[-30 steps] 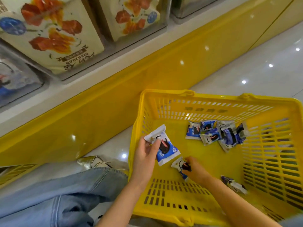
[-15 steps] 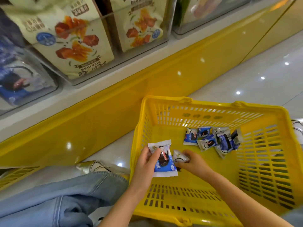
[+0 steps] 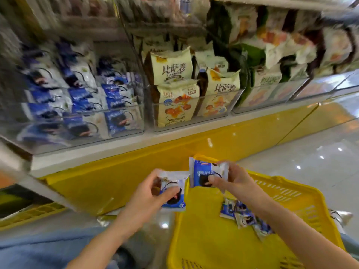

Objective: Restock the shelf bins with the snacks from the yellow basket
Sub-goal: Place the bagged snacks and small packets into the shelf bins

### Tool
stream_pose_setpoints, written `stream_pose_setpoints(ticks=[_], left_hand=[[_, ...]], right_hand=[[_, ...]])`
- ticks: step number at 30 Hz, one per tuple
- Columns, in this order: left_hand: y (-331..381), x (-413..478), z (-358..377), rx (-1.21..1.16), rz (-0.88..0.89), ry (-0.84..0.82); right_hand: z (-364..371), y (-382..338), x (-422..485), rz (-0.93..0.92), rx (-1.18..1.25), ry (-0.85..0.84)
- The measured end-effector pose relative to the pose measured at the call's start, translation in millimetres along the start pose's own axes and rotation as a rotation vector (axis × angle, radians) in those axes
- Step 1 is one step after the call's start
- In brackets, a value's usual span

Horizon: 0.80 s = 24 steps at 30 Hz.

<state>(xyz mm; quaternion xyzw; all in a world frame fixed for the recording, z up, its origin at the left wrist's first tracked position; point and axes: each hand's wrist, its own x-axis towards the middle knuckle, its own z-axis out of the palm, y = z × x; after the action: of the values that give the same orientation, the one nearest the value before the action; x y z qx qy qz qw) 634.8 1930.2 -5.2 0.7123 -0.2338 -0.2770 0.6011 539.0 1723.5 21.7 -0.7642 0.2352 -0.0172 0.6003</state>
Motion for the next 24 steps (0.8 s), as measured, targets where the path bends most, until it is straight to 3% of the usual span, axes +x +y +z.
stream_pose_setpoints(ticks=[7,13,15,19,24], left_hand=[[57.5,-8.2,-89.5,0.114,0.172,0.313],[99.5,-4.6,-153.1,-0.008,0.383,0.517],[106.0,-0.4,-168.7,-0.032,0.421,0.573],[104.5,7.6,-187.7,-0.083,0.421,0.630],[95.0,11.6,-206.1,-0.112,0.412,0.602]], right_hand=[[54.1,-134.0,25.7,-0.409,-0.216,-0.024],[114.4,-221.9,80.8,-0.647,-0.542,0.194],[131.2,-241.2,112.1,-0.662,-0.668,0.281],[154.7,-255.5,176.9,-0.601,-1.007,0.277],[165.6,-256.0,232.8,-0.547,-1.067,0.292]])
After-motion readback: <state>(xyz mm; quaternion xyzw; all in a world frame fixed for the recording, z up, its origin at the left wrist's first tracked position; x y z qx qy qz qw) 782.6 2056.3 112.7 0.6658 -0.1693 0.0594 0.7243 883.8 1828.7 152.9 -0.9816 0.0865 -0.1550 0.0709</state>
